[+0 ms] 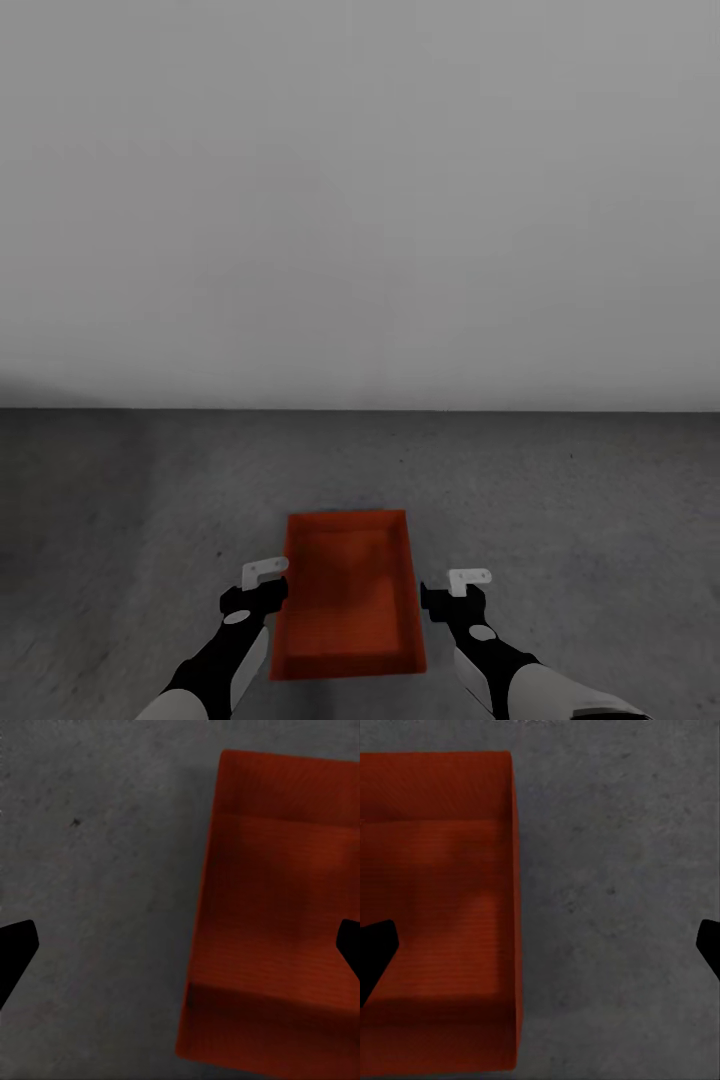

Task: Move the two storage containers from the living room to the garage. In the garage, place one container on the floor and stack the other container on top of it (either order is fine).

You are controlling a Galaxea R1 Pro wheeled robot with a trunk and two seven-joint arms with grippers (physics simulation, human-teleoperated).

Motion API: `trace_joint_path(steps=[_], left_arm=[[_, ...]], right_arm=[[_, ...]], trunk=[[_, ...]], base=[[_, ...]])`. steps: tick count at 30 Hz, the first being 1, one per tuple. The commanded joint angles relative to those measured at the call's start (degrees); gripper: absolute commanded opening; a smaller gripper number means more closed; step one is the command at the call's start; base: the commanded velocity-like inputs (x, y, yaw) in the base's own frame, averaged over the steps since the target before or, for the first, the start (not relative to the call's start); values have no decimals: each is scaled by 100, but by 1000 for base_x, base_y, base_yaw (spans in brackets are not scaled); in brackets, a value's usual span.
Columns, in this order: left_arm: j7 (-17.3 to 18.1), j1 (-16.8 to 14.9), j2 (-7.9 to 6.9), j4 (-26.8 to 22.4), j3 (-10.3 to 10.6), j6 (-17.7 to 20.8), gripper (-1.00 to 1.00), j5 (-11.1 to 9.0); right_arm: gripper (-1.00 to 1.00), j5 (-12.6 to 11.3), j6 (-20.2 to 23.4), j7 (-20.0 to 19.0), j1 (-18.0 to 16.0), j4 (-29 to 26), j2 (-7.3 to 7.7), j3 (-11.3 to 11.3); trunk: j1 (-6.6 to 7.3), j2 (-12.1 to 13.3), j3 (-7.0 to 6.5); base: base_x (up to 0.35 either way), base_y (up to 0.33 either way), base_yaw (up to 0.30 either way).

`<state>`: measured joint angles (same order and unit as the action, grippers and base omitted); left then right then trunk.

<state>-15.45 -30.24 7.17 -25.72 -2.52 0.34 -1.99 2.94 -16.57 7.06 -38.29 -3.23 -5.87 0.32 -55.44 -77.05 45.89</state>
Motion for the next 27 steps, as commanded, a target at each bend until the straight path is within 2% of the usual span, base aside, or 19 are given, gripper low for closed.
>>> trace_joint_path(steps=[1,27], left_arm=[[-2,-2,4,-6,-20,3,100,-21],[-11,-2,7,-12,-20,2,100,-21]], right_arm=[[100,31,-13,32,-4,6,-2,3],[100,31,-13,27,-4,6,-2,3]], trunk=[[23,39,-15],[594,1082,-482]], base=[[0,0,0],[0,0,0]])
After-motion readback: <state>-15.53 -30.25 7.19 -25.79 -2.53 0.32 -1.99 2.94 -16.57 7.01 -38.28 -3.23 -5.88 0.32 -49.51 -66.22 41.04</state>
